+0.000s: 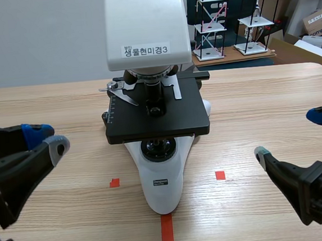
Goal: Point at the objective lens
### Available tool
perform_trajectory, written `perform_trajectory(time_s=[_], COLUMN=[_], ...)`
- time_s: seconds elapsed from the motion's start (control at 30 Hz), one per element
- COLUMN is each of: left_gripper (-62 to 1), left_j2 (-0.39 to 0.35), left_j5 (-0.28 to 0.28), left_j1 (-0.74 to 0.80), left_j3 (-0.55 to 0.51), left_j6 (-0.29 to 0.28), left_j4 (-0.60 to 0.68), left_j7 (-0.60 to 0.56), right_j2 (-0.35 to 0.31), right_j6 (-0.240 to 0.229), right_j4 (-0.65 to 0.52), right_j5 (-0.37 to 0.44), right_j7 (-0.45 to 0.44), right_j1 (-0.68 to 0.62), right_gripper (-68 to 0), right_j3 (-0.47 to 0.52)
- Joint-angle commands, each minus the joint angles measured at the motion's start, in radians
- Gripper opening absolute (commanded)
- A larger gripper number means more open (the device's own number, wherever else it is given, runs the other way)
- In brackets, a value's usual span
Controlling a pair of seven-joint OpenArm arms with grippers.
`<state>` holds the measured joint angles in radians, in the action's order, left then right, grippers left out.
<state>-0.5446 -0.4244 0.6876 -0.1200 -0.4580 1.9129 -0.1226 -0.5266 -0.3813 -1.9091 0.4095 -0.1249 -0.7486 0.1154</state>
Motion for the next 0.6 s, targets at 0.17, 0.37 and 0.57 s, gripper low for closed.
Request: perform_trajectory(time_s=[0.17, 0.37, 0.57], left_gripper=[-56.7, -56.7, -56.7], left_j2=[-0.072, -0.074, -0.074], left_j5=[-0.002, -0.002, -0.002], left_j1=[-0.112, -0.245, -0.356], left_j3=[0.088, 0.169, 0.234], left_j6=[-0.009, -0.009, -0.009], left_j4=[0.012, -0.040, -0.111], left_j7=[0.028, 0.084, 0.083], right_j2=[-0.008, -0.008, -0.008], right_j6=[0.000, 0.000, 0.000], right_j4=[-0.013, -0.013, -0.013], right_j5=[0.010, 0.010, 0.010], right_j7=[-0.011, -0.010, -0.007], right_j1=[-0.002, -0.002, -0.002], right_gripper=[0.4, 0.4, 0.4], right_j3=[0.003, 0.003, 0.003])
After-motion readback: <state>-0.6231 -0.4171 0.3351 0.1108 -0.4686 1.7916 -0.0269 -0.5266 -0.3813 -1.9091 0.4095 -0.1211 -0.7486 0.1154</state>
